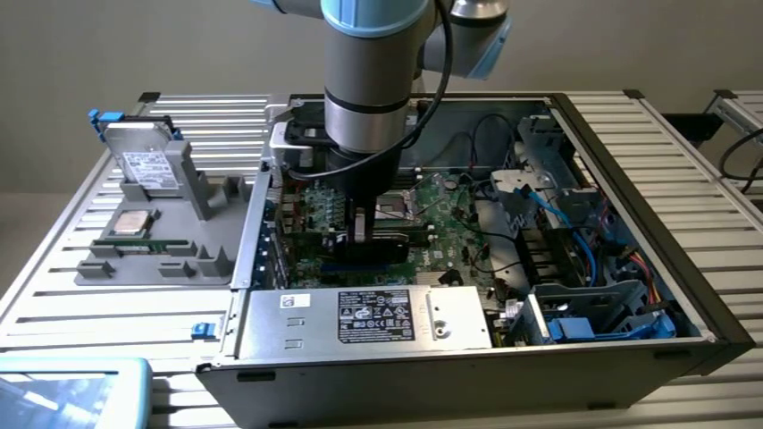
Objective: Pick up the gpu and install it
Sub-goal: 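Insert the gpu into the slot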
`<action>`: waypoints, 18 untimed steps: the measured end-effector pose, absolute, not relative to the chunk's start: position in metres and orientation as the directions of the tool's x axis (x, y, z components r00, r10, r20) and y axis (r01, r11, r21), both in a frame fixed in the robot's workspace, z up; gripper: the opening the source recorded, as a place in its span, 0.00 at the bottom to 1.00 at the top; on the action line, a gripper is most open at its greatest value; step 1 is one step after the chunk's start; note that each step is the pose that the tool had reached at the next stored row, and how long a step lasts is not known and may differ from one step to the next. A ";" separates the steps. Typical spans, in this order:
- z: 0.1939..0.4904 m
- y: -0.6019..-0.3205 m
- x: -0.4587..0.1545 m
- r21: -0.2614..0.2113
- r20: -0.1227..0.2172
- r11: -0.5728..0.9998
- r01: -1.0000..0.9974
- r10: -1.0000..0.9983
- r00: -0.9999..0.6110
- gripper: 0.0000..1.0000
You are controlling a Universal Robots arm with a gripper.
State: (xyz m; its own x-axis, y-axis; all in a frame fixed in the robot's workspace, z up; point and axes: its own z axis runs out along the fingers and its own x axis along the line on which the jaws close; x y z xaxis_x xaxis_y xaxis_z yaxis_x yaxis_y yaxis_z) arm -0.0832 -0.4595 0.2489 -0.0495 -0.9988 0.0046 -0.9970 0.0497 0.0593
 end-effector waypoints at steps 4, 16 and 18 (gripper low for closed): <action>0.249 -0.460 -0.083 0.059 0.006 0.050 -0.997 -0.999 -0.049 0.28; 0.248 -0.459 -0.083 0.060 0.012 0.051 -0.997 -0.999 -0.050 0.28; 0.251 -0.460 -0.083 0.065 0.012 0.050 -0.997 -0.999 -0.050 0.28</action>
State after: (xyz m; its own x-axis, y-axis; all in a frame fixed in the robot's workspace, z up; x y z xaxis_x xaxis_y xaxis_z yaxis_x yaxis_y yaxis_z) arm -0.0831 -0.4596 0.2506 -0.0496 -0.9987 0.0116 -0.9966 0.0502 0.0650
